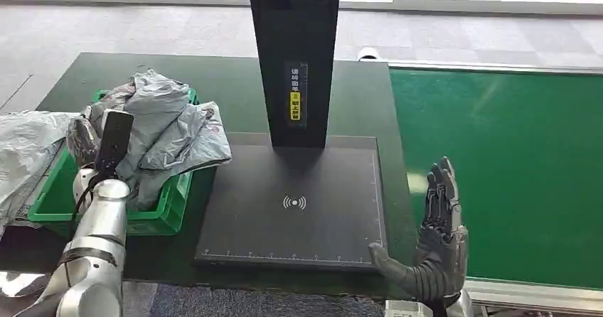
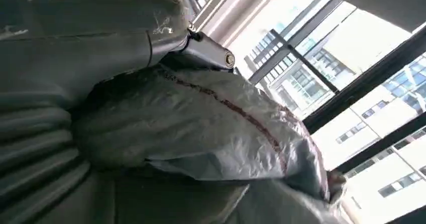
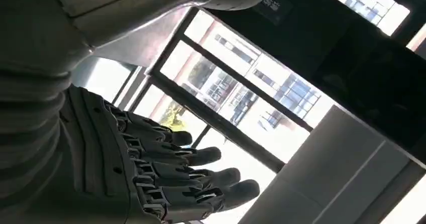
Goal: Moved the parcel from conveyor to table for the left to box.
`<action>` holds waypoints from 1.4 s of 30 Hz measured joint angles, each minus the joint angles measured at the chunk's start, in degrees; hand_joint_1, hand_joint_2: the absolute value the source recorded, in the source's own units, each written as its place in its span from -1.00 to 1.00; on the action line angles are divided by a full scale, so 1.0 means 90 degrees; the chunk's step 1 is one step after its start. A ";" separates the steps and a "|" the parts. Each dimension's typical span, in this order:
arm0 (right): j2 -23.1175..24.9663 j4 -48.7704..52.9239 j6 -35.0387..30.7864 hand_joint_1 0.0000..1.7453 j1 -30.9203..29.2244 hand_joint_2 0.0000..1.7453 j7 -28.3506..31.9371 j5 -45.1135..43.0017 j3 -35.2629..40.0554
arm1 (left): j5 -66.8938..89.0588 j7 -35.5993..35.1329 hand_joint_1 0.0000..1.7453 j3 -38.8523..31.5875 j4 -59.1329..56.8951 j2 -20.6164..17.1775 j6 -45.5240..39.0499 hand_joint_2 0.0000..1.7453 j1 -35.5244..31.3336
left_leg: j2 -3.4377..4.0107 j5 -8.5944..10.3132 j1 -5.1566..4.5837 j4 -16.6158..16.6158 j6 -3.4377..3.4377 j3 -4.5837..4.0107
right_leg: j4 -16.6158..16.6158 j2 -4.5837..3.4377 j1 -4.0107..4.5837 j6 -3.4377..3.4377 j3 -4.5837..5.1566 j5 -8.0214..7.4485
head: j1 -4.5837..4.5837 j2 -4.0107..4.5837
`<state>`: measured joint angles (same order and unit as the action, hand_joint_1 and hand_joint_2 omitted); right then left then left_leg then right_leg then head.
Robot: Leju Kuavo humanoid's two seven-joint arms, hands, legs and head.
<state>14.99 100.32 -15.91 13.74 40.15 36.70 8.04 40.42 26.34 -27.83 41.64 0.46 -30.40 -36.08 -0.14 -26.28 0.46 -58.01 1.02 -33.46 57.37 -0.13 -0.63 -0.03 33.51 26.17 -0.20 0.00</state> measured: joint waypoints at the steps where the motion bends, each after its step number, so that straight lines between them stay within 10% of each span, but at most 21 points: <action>1: 0.0002 -0.0012 -0.0019 -1.00 0.0006 1.00 0.0000 0.0012 0.0000 | -0.0323 0.0187 -1.00 -0.0019 0.0061 0.0075 0.0104 -1.00 0.0029 | -0.0015 -0.0005 -0.0012 0.0001 -0.0008 0.0009 | -0.0001 0.0009 -0.0013 -0.0018 -0.0017 0.0012 | 0.0005 0.0000; 26: -0.0017 -0.0070 -0.0527 -1.00 0.0136 1.00 0.0000 -0.0444 0.0000 | -0.2919 0.0940 -1.00 0.1161 0.3770 0.1568 0.0722 -1.00 0.2816 | -0.0025 -0.0018 -0.0027 -0.0002 -0.0040 0.0025 | -0.0004 0.0027 -0.0026 -0.0046 -0.0041 0.0029 | 0.0000 0.0002; 27: -0.0022 -0.0068 -0.0573 -1.00 0.0137 -1.00 0.0000 -0.0574 0.0000 | -0.3262 0.1093 -1.00 0.1190 0.3891 0.1593 0.0958 -1.00 0.2898 | -0.0023 -0.0018 -0.0027 -0.0002 -0.0040 0.0026 | -0.0004 0.0025 -0.0026 -0.0046 -0.0041 0.0029 | 0.0000 0.0000; 42: -0.0092 0.0243 -0.0801 -1.00 0.0356 -1.00 0.0000 -0.1073 -0.0049 | -0.4033 0.1532 -1.00 0.2713 0.5681 0.1765 0.3820 -1.00 0.4030 | -0.0014 -0.0030 -0.0028 -0.0002 -0.0049 0.0022 | -0.0006 0.0012 -0.0027 -0.0048 -0.0032 0.0030 | 0.0000 0.0002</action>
<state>14.16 102.51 -23.12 16.95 40.15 27.04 7.61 4.13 40.13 -3.41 92.76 16.35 3.98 0.19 -0.27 -26.55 0.20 -58.03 0.58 -33.26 57.31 -0.02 -0.88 -0.47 33.22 26.44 -0.20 0.02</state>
